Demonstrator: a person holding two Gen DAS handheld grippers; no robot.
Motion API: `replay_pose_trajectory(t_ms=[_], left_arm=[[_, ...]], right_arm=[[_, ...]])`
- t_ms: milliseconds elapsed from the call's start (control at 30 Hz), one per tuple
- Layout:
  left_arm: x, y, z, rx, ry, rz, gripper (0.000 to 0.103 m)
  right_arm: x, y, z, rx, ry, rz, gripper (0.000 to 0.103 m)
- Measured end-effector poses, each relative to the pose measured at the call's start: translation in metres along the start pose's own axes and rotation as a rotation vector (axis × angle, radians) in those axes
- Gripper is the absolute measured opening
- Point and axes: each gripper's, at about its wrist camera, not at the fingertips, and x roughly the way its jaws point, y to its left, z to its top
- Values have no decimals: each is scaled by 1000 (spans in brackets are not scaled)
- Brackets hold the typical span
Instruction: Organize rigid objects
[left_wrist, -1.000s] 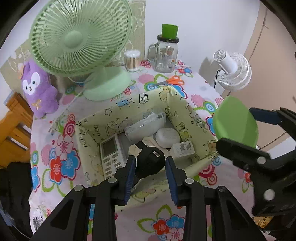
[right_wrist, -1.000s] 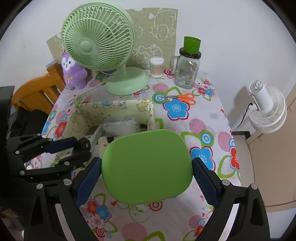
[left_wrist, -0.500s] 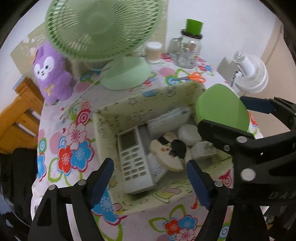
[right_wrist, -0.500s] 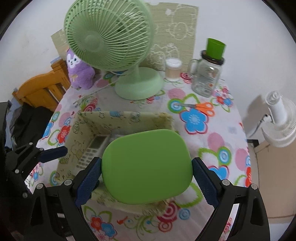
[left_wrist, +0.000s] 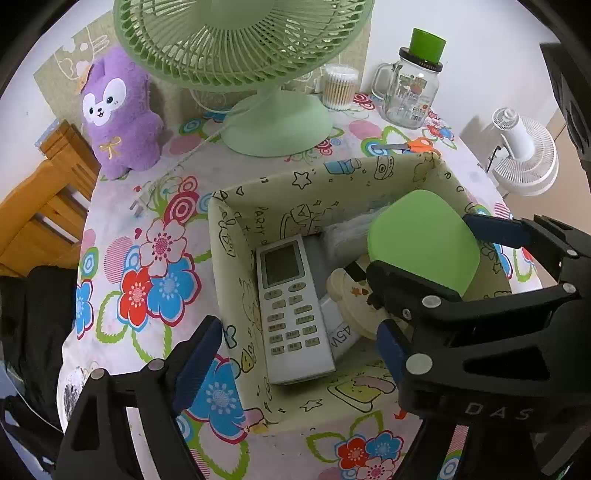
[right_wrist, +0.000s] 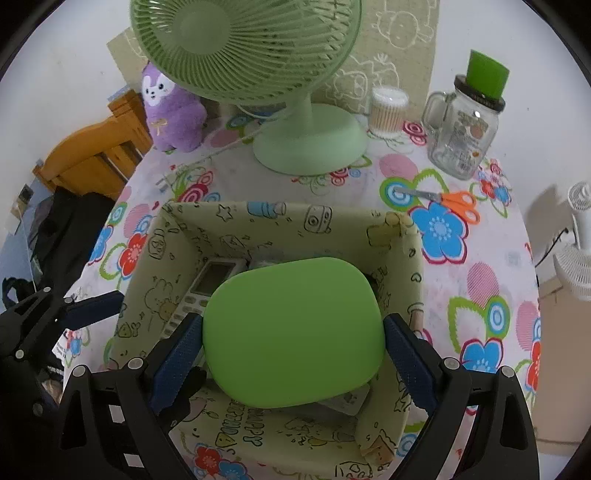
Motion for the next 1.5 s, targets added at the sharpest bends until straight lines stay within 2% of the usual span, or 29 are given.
replay_pose_trajectory(t_ms=[200,267,667,1167,1500], left_arm=[[-1,1,-1,-8,7,-6,88],[-4,0,-2,-7,3,-8,88],[-49,0,-14,-15,-62,-4,89],[-117,-1,-44,-26,-180,14,89],[-177,3,-60,-43,-306,34,99]], right_arm=[[-3,-2,-4,-7,-2,-3,99],[-8,-1,-3,-13,-16,-4,103],[-62,5,-18,10,-89,-71,103],[-139,10,-55,79,-205,-124,103],[-197,11,-73,115,-309,-146,103]])
